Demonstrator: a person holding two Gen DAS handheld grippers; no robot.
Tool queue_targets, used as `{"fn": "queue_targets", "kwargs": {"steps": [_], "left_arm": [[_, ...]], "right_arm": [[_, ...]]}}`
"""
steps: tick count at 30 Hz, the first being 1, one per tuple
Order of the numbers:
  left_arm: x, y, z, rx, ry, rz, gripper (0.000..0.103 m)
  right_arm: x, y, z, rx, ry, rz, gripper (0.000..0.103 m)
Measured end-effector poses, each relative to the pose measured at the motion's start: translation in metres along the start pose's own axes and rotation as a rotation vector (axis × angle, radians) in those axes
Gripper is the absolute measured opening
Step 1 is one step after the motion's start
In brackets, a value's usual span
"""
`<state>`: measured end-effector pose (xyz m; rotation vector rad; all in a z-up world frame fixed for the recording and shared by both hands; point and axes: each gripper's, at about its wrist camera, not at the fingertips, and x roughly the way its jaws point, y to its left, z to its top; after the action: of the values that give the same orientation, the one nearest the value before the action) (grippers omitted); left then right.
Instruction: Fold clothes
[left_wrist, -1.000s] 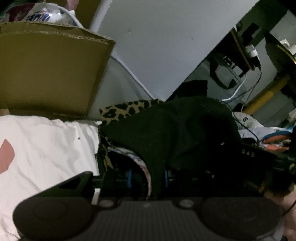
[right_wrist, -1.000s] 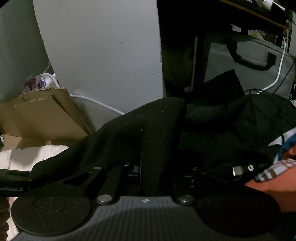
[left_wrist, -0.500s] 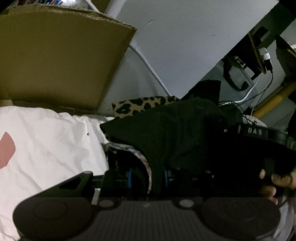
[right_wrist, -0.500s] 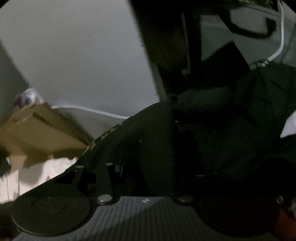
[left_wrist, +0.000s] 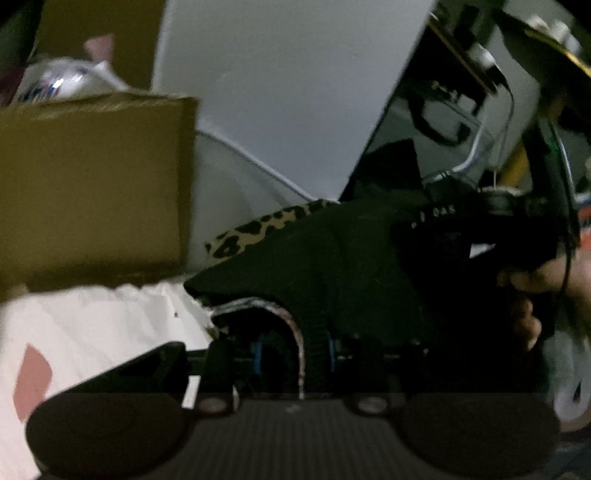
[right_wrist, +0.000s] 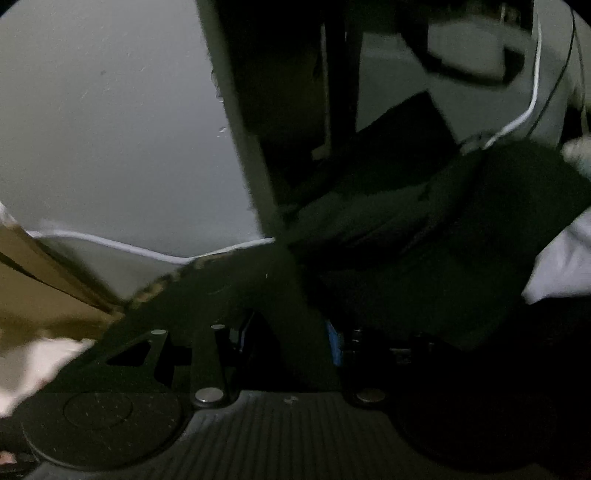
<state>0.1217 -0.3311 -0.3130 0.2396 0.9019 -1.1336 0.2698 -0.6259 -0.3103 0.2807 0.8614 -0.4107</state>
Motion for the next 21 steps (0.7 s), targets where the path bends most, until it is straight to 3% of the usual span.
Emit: {"fn": "queue_targets", "kwargs": {"steps": [3, 8, 12, 17, 21], "left_arm": [[0.007, 0.006, 0.0, -0.025, 0.013, -0.001, 0.032], [0.013, 0.021, -0.001, -0.109, 0.041, -0.038, 0.034], [0.011, 0.029, 0.003, -0.138, 0.054, -0.052, 0.045], [0.013, 0.031, 0.009, -0.162, 0.058, -0.063, 0.045], [0.019, 0.043, 0.013, -0.252, 0.052, -0.094, 0.045]], "right_arm": [[-0.004, 0.001, 0.0, -0.008, -0.042, -0.014, 0.044], [-0.019, 0.009, -0.008, 0.014, -0.118, 0.091, 0.044], [-0.029, 0.017, -0.023, 0.011, -0.129, 0.15, 0.044], [-0.049, 0.021, -0.042, 0.017, -0.153, 0.193, 0.044], [-0.066, 0.027, -0.068, 0.011, -0.179, 0.217, 0.044]]}}
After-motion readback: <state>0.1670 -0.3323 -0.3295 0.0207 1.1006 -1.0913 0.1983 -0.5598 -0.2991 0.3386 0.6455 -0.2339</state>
